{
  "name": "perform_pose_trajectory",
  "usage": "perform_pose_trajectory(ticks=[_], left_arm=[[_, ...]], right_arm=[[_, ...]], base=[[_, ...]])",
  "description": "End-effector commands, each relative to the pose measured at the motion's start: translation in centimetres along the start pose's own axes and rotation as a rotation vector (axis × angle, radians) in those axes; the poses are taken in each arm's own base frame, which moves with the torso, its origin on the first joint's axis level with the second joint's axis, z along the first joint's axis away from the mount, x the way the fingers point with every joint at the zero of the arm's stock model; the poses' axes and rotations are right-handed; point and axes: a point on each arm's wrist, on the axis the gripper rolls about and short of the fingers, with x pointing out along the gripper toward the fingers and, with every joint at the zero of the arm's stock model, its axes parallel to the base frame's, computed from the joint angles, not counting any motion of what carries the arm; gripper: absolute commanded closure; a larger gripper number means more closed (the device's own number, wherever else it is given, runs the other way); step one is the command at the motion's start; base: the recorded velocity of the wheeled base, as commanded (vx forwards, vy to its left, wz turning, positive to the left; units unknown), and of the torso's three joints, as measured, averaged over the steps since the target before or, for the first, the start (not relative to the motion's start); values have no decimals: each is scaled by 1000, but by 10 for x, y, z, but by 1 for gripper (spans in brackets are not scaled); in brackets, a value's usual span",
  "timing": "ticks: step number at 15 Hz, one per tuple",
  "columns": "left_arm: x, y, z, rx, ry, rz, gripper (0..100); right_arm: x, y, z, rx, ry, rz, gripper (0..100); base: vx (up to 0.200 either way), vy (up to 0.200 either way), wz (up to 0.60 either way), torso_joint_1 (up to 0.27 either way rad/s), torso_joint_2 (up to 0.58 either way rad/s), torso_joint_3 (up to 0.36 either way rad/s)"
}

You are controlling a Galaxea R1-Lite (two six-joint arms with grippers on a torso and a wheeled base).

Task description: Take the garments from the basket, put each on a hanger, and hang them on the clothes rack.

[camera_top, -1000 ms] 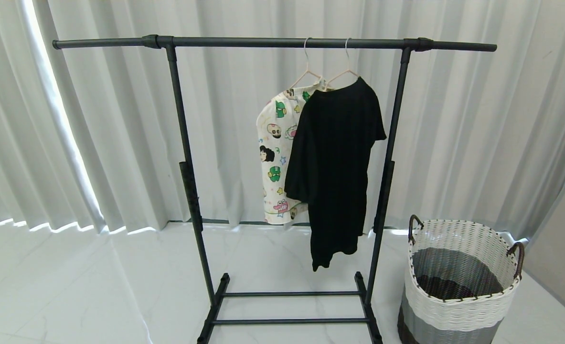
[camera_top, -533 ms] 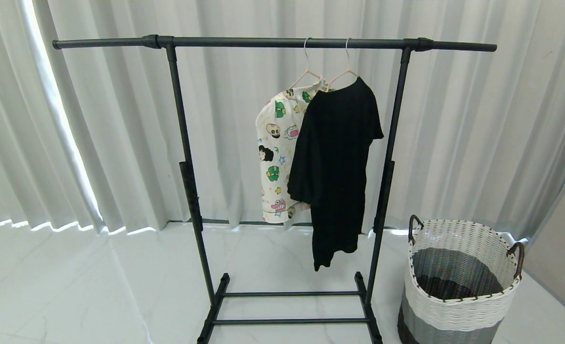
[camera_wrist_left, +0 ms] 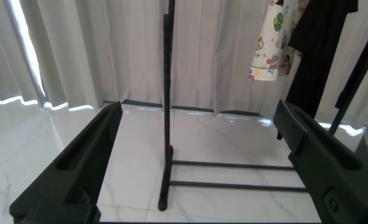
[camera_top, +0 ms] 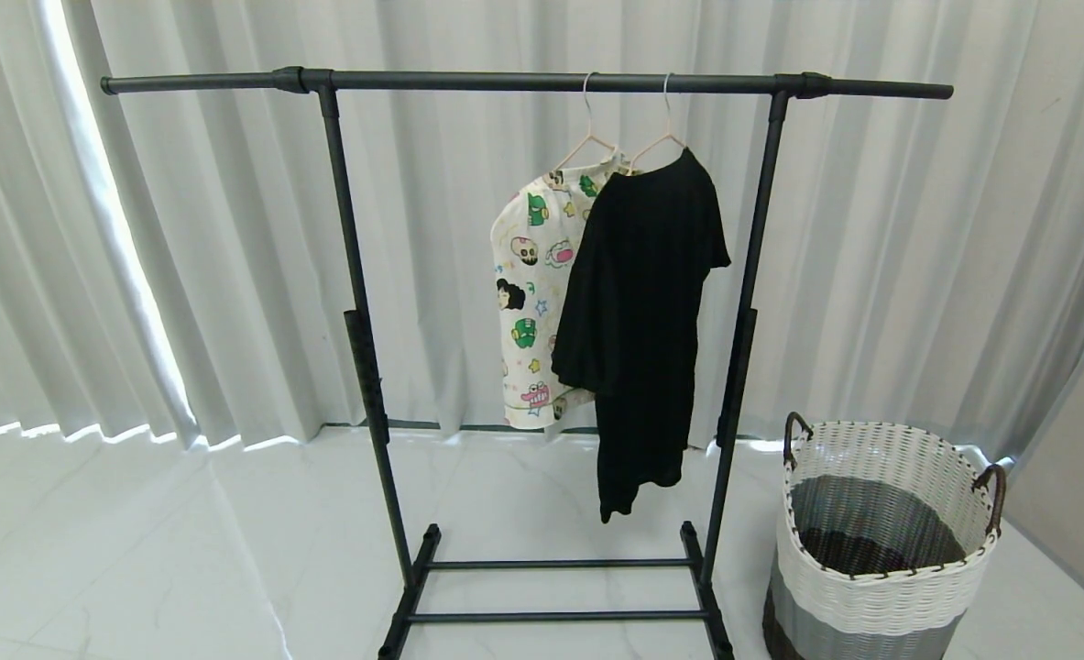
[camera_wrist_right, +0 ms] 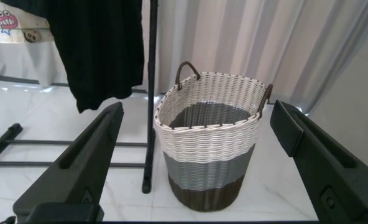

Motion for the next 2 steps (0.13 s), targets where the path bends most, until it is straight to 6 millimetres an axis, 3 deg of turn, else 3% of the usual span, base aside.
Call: perform_pose_trajectory(ticks=[1, 2], left_arm=[[0, 0, 0, 0, 1, 0, 0], [0, 0, 0, 0, 1, 0, 0]], right_arm=[[0, 0, 0, 3, 0, 0, 0], [0, 0, 0, 6, 0, 0, 0]], base=[[0, 0, 0, 0, 0, 0], [0, 0, 0, 0, 0, 0]])
